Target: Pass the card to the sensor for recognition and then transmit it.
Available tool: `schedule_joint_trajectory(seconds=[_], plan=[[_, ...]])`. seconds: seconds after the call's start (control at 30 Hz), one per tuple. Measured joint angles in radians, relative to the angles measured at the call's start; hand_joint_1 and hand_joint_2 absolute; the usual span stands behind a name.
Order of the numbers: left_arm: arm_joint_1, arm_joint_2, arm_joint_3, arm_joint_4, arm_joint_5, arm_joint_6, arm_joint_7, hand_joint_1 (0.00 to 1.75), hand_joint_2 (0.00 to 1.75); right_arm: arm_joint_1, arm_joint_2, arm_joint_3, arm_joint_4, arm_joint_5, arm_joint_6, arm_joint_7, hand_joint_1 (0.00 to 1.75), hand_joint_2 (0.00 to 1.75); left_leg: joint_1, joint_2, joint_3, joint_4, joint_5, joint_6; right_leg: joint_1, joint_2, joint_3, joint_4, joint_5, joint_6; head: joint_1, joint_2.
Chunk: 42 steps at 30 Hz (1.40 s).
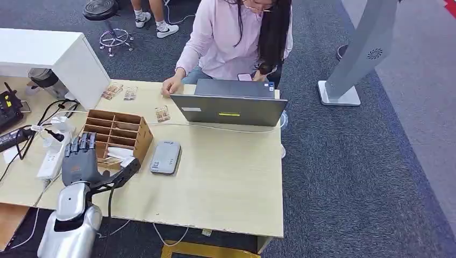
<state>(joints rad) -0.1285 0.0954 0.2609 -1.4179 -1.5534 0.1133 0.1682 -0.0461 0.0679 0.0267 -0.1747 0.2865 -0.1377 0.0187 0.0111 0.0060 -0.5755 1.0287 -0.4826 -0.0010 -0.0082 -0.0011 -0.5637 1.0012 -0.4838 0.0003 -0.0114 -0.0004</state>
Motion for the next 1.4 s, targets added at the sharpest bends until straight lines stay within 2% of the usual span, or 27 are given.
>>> schedule_joint_trajectory(seconds=[0.23, 1.4], plan=[[-0.015, 0.0, -0.028, 0.0, 0.0, -0.024, 0.019, 0.0, 1.75, -0.001, 0.005, -0.005, -0.001, -0.004, 0.002, -0.014, 0.0, 1.75, 0.0, 0.0, 0.0, 0.0, 0.0, 0.0, 0.0, 0.0, 0.0, 0.0, 0.0, 0.0, 0.0, 0.0], [-0.029, -0.009, -0.058, 0.005, 0.0, -0.033, 0.04, 0.0, 1.75, -0.003, 0.007, -0.024, -0.001, 0.015, 0.002, 0.002, 0.0, 1.75, 0.0, 0.0, 0.0, 0.0, 0.0, 0.0, 0.0, 0.0, 0.0, 0.0, 0.0, 0.0, 0.0, 0.0]])
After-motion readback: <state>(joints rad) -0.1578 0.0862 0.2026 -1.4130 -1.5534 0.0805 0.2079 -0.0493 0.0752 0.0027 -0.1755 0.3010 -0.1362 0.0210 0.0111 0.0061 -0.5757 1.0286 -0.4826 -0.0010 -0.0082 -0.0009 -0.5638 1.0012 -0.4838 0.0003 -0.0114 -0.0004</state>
